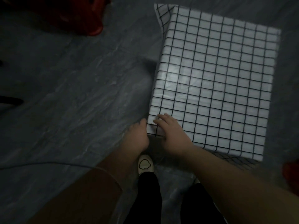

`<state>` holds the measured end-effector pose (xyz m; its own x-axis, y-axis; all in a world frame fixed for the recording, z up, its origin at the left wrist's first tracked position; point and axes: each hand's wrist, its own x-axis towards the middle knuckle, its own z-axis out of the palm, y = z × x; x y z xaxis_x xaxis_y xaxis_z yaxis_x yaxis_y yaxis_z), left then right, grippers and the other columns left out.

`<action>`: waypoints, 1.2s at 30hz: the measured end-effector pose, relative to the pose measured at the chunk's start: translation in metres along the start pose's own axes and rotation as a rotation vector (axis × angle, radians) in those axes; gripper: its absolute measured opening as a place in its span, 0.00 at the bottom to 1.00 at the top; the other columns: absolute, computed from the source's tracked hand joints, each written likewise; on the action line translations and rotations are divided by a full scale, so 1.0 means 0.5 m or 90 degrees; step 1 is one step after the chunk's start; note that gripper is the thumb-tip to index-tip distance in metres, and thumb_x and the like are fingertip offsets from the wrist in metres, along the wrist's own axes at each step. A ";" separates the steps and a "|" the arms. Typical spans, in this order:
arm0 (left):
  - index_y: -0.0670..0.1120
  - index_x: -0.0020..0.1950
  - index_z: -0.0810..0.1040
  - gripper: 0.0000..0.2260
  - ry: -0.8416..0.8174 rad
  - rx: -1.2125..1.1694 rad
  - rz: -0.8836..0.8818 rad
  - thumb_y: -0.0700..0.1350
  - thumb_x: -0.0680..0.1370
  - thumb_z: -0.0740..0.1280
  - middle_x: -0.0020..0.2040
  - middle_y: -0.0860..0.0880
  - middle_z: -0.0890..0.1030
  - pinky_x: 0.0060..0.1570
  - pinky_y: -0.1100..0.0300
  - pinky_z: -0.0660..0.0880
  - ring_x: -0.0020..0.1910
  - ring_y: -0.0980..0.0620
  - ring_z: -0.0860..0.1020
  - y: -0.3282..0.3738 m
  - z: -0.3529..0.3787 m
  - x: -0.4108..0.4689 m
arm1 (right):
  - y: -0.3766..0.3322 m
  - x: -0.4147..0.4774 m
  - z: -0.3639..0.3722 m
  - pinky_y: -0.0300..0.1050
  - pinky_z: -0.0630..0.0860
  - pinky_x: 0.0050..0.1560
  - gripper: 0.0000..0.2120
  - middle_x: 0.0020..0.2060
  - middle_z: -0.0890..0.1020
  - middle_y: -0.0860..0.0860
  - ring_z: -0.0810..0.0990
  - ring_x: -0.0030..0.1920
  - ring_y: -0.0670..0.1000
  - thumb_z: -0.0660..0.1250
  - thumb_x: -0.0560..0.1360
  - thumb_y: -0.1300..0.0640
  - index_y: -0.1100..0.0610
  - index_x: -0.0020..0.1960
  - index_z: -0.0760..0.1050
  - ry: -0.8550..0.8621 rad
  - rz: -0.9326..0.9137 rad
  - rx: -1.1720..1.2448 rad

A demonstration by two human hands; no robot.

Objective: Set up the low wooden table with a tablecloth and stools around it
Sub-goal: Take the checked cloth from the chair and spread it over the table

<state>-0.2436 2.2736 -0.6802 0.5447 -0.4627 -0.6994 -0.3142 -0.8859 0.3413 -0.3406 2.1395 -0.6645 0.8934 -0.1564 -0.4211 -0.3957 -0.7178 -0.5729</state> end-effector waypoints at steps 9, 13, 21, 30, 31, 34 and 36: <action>0.44 0.77 0.63 0.27 0.211 0.108 0.256 0.44 0.78 0.63 0.77 0.42 0.63 0.77 0.47 0.55 0.78 0.42 0.57 0.135 -0.005 -0.010 | 0.130 -0.083 -0.064 0.57 0.62 0.74 0.24 0.72 0.69 0.56 0.64 0.74 0.57 0.62 0.77 0.55 0.56 0.73 0.68 0.214 0.168 -0.106; 0.46 0.78 0.62 0.28 0.194 0.278 0.366 0.51 0.78 0.59 0.78 0.43 0.61 0.76 0.41 0.53 0.79 0.42 0.55 0.229 0.081 0.051 | 0.226 -0.092 -0.076 0.62 0.53 0.76 0.29 0.78 0.61 0.55 0.55 0.78 0.57 0.59 0.78 0.52 0.55 0.78 0.60 0.192 0.178 -0.178; 0.50 0.81 0.55 0.29 0.241 0.376 0.387 0.59 0.82 0.52 0.80 0.43 0.56 0.74 0.33 0.47 0.80 0.42 0.50 0.213 0.177 0.127 | 0.372 -0.154 -0.054 0.64 0.48 0.76 0.30 0.80 0.52 0.53 0.46 0.80 0.56 0.50 0.82 0.45 0.50 0.81 0.49 0.147 0.210 -0.258; 0.51 0.81 0.53 0.31 0.267 0.373 0.272 0.61 0.81 0.51 0.81 0.42 0.54 0.75 0.34 0.47 0.80 0.41 0.48 0.153 0.118 0.125 | 0.455 -0.252 -0.098 0.67 0.49 0.75 0.31 0.80 0.53 0.58 0.49 0.79 0.60 0.49 0.81 0.46 0.56 0.81 0.52 0.170 0.391 -0.206; 0.51 0.81 0.53 0.31 0.268 0.368 0.256 0.61 0.80 0.52 0.81 0.42 0.54 0.75 0.35 0.46 0.80 0.41 0.49 0.150 0.109 0.123 | 0.451 -0.251 -0.106 0.67 0.49 0.75 0.31 0.79 0.54 0.59 0.50 0.79 0.60 0.50 0.80 0.47 0.57 0.80 0.53 0.180 0.401 -0.189; 0.50 0.81 0.53 0.31 0.268 0.370 0.240 0.60 0.80 0.52 0.80 0.41 0.55 0.75 0.35 0.45 0.80 0.40 0.49 0.168 0.086 0.126 | 0.422 -0.217 -0.134 0.67 0.50 0.75 0.31 0.79 0.55 0.60 0.51 0.79 0.61 0.50 0.80 0.47 0.58 0.80 0.54 0.173 0.346 -0.177; 0.50 0.81 0.53 0.31 0.269 0.368 0.261 0.60 0.80 0.52 0.80 0.40 0.55 0.74 0.34 0.47 0.80 0.40 0.49 0.210 0.075 0.141 | 0.394 -0.168 -0.151 0.65 0.50 0.76 0.31 0.79 0.54 0.59 0.50 0.79 0.60 0.50 0.80 0.46 0.57 0.81 0.51 0.164 0.271 -0.186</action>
<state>-0.2674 2.1494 -0.7171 0.5103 -0.8211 -0.2556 -0.8391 -0.5405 0.0609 -0.4776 1.9599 -0.6890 0.7055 -0.6067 -0.3663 -0.6895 -0.7072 -0.1566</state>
